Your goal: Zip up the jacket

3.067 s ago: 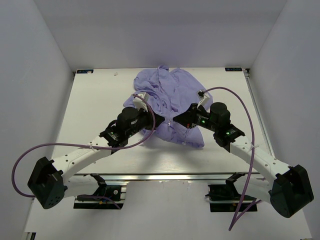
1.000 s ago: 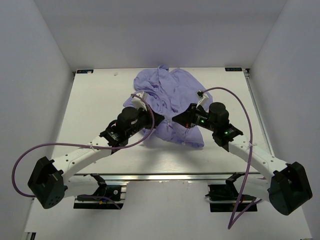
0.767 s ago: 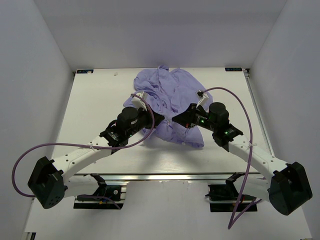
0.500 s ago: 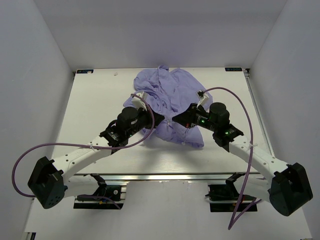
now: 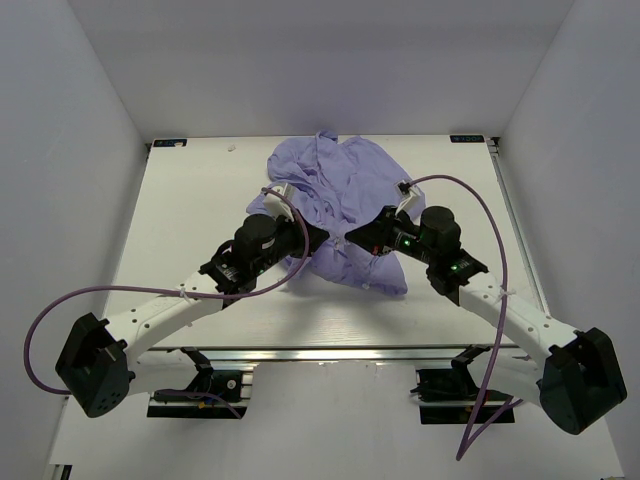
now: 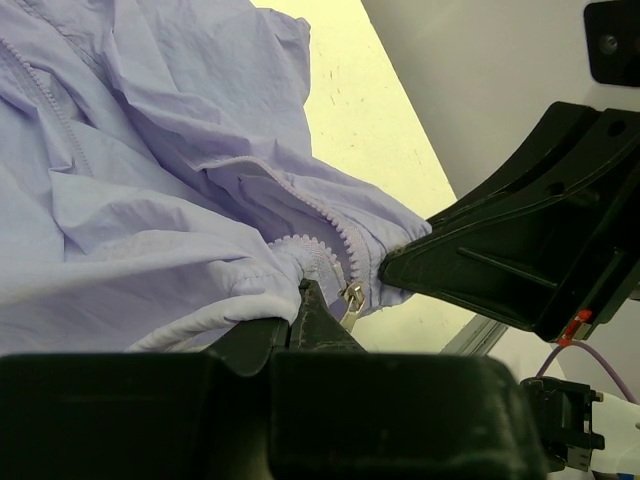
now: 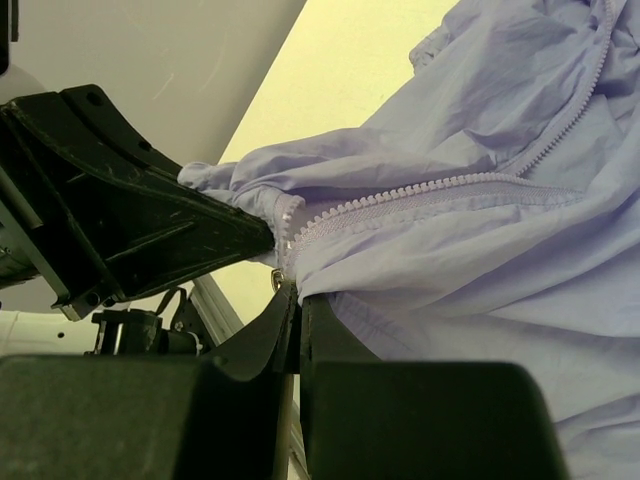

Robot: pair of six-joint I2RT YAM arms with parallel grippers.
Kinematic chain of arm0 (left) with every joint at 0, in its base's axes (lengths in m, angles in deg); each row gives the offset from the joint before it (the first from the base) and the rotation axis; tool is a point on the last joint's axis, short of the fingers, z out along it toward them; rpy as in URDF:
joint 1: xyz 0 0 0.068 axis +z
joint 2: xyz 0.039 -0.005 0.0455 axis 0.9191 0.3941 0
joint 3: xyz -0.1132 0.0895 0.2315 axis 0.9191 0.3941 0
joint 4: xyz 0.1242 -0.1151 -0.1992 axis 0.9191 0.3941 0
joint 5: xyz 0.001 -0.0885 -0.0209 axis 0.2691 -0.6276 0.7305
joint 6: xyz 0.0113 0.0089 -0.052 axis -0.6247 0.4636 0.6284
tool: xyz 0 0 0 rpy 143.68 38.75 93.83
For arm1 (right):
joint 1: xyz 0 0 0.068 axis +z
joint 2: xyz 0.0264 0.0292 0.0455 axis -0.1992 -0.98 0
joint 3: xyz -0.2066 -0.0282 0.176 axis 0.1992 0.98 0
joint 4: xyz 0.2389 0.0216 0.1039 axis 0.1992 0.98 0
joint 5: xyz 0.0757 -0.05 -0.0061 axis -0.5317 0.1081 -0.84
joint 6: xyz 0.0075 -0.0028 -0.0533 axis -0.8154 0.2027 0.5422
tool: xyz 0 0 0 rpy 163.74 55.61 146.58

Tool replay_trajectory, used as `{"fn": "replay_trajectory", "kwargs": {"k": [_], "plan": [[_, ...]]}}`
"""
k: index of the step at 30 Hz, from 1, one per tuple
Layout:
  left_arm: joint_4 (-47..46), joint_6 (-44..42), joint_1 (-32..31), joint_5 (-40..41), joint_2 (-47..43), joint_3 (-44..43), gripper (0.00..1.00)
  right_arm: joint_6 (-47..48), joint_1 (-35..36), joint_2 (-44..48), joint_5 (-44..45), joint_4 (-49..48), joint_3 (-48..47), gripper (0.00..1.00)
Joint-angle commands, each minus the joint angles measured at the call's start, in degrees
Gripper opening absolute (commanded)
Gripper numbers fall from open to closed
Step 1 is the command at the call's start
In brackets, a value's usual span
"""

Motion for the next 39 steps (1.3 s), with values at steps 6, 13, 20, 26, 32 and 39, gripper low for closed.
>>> {"fn": "replay_trajectory", "kwargs": {"k": [6,13,20,26,32,39], "plan": [[-1.52,-0.39,-0.31,-1.62,-1.63,1.20,0.00,-1.53,-0.13,2.25,1.88,-4.43,0.84,0.00],[-2.23,-0.65,-0.31,-3.13,-1.72,1.47,0.00,-2.15,-0.13,1.63,0.12,-5.05,0.66,0.00],[-1.79,0.14,-0.31,-1.46,-2.60,1.56,0.00,-0.74,-0.13,2.16,0.65,-2.86,0.66,0.00],[-0.91,0.58,-0.31,1.44,-3.56,1.38,0.00,-0.30,-0.13,2.25,0.21,-1.54,1.28,0.00],[-1.79,0.67,-0.31,0.30,-3.57,1.82,0.00,-0.30,-0.13,2.25,-1.37,-1.18,0.84,0.00],[-2.23,0.93,-0.31,-0.23,-2.86,1.99,0.00,-0.74,-0.13,2.77,-1.90,-2.06,0.66,0.00]]}}
